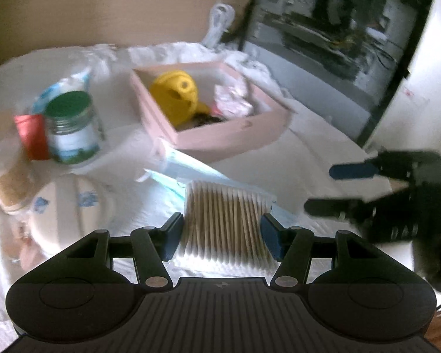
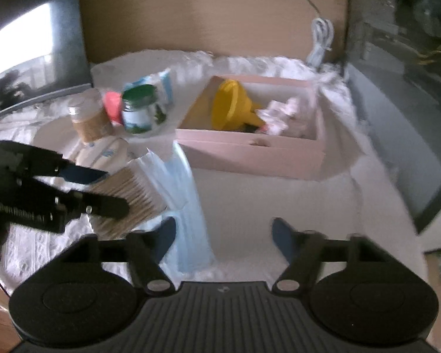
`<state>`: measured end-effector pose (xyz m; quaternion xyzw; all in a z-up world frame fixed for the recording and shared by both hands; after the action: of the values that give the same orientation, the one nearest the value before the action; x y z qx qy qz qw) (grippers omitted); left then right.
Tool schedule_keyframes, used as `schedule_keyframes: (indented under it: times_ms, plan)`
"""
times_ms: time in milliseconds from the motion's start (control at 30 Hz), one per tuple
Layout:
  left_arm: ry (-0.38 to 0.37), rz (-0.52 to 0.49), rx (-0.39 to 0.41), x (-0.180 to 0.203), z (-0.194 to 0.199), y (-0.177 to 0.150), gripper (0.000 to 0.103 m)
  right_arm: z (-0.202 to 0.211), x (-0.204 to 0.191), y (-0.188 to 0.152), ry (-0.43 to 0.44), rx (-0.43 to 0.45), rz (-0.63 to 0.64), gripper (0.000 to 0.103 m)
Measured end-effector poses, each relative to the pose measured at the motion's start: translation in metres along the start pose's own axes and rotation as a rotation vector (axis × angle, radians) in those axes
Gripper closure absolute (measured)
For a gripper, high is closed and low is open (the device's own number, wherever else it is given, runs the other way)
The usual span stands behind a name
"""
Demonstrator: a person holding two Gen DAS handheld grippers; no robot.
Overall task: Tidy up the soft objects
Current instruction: 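Carry the swab bundle and blue mask into the pink box and open both tools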
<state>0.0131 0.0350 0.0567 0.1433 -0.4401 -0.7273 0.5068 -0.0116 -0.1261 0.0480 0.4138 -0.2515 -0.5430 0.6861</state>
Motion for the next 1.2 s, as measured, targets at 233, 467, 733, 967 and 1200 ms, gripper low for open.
schedule_keyframes:
  times_ms: [233,467,733,967,1200]
  plan:
    - [0.120,0.104,0.055,-0.038,0.028,-0.001,0.040,-0.052,-0.038,0.015,0.123,-0.043,0.009,0.018]
    - [0.210,0.212,0.065,-0.067,0.063,-0.025,0.040,-0.105,-0.036,0.013,0.129,-0.123,0.055,0.024]
    - [0.193,0.246,0.030,-0.071,0.068,-0.040,0.040,-0.102,-0.040,0.011,0.152,-0.201,0.062,0.099]
    - [0.039,0.157,-0.004,-0.029,0.036,-0.027,0.040,-0.024,-0.030,0.040,0.129,-0.089,0.023,0.100]
    - [-0.064,0.073,0.035,0.000,0.000,0.017,0.040,0.017,0.013,0.043,-0.029,-0.046,-0.052,0.100]
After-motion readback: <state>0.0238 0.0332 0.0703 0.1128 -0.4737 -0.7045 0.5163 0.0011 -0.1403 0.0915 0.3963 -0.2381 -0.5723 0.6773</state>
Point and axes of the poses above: each gripper's, at about its wrist camera, not at the fingertips, and z roughly against the way its jaws point, x to its right, y to its top, the point moved 6 cm from there along -z, roughly the way its jaws point, and after that the axes turned 10 degrees about x, right-handed, at the moved point
